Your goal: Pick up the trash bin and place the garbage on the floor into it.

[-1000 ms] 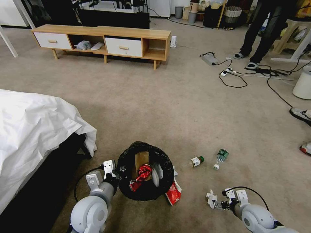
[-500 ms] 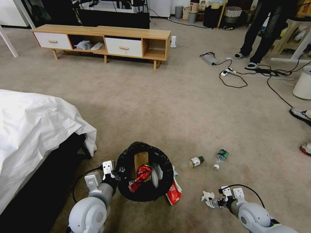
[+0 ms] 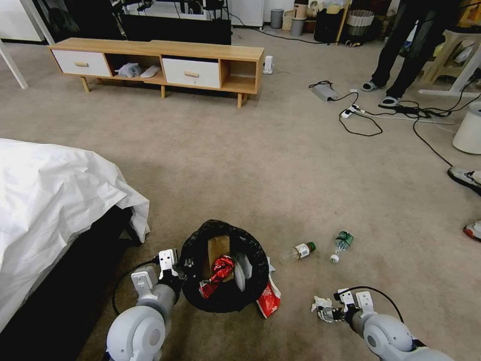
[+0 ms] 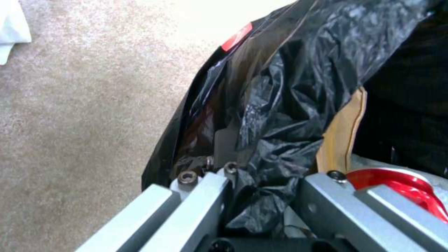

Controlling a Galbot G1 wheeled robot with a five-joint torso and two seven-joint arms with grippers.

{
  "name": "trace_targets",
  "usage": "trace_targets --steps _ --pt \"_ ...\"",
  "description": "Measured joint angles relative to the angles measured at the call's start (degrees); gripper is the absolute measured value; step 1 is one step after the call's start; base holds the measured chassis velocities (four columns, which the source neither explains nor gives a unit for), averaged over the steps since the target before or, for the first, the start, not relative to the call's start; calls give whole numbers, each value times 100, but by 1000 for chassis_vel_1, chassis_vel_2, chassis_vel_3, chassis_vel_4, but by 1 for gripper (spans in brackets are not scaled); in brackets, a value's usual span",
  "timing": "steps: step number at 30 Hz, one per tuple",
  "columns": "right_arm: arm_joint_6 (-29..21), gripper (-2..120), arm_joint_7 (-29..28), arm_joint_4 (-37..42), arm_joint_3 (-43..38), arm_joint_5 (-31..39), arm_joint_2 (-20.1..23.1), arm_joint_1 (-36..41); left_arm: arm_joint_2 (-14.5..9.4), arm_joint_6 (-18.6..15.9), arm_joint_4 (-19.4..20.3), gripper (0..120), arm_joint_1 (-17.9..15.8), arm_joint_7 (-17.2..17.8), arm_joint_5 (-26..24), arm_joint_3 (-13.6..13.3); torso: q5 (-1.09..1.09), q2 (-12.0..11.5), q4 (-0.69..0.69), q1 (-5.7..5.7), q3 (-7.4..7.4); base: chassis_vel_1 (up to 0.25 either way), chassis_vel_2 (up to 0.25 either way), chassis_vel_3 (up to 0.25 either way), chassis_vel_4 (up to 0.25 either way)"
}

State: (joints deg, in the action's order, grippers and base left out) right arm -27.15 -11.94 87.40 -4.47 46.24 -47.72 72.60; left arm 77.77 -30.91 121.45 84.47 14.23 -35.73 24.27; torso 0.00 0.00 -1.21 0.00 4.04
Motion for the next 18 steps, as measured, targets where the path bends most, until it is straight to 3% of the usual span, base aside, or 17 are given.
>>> trace_targets --steps 9,14,18 --pt "-2 99 66 -128 37 -22 -97 -51 -7 3 -22 0 -2 -1 0 18 0 0 0 0 0 0 0 0 0" --pt "-7 77 104 -124 44 -33 -103 -61 4 5 -56 0 -28 -2 -4 13 0 0 0 0 0 0 0 0 0" --pt "-2 67 106 -124 45 -33 -97 -62 11 6 -76 0 -48 -2 -6 8 0 0 0 0 0 0 0 0 0"
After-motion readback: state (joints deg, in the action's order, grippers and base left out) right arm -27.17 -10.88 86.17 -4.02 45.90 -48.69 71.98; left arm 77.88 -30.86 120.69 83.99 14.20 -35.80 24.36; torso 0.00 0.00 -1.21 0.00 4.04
